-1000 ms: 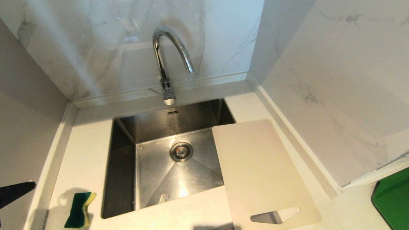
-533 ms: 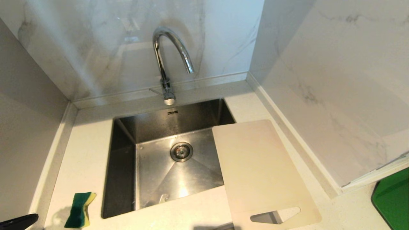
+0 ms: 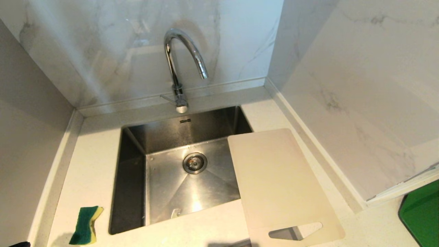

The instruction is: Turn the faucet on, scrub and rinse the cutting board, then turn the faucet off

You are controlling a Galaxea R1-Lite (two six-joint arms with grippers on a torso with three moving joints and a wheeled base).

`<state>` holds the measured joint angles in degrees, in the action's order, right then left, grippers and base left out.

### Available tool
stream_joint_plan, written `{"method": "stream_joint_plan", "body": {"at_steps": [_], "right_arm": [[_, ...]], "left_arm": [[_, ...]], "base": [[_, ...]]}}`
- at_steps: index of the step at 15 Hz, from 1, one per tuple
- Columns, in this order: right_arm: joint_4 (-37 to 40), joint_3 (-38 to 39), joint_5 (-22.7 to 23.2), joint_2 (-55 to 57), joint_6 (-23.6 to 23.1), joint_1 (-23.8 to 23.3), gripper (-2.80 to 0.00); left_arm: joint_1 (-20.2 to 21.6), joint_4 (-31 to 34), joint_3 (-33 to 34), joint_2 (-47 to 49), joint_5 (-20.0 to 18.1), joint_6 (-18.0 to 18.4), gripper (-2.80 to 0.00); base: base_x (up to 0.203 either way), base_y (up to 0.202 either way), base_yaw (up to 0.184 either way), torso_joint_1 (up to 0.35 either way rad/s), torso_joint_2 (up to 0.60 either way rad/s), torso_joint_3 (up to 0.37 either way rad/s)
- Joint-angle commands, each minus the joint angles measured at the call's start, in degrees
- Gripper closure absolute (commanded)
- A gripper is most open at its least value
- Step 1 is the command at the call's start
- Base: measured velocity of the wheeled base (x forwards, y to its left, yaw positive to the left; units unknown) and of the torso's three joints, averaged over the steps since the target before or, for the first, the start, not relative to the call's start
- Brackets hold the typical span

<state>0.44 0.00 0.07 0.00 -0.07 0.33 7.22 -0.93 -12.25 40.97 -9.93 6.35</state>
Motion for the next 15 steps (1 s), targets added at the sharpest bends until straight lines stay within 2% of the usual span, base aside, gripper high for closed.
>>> {"method": "stream_joint_plan", "body": {"at_steps": [1, 7, 11, 15], "right_arm": [[0.0, 0.0, 0.0, 0.0, 0.0, 0.0, 0.0], [0.0, 0.1, 0.0, 0.0, 0.0, 0.0, 0.0], [0.0, 0.1, 0.0, 0.0, 0.0, 0.0, 0.0], [0.0, 0.0, 0.0, 0.0, 0.0, 0.0, 0.0]], "left_arm": [[0.0, 0.0, 0.6, -1.0, 1.0, 0.8, 0.0], [0.0, -0.4, 4.1, -4.4, 0.4, 1.7, 0.0], [-0.2, 0.1, 7.0, -9.9, 0.1, 1.7, 0.0], [-2.2, 6.1, 7.6, -19.1, 0.0, 1.6, 0.0]], "base": [[0.0, 0.0, 0.0, 0.0, 0.0, 0.0], [0.0, 0.0, 0.0, 0.0, 0.0, 0.0], [0.0, 0.0, 0.0, 0.0, 0.0, 0.0], [0.0, 0.0, 0.0, 0.0, 0.0, 0.0]]}}
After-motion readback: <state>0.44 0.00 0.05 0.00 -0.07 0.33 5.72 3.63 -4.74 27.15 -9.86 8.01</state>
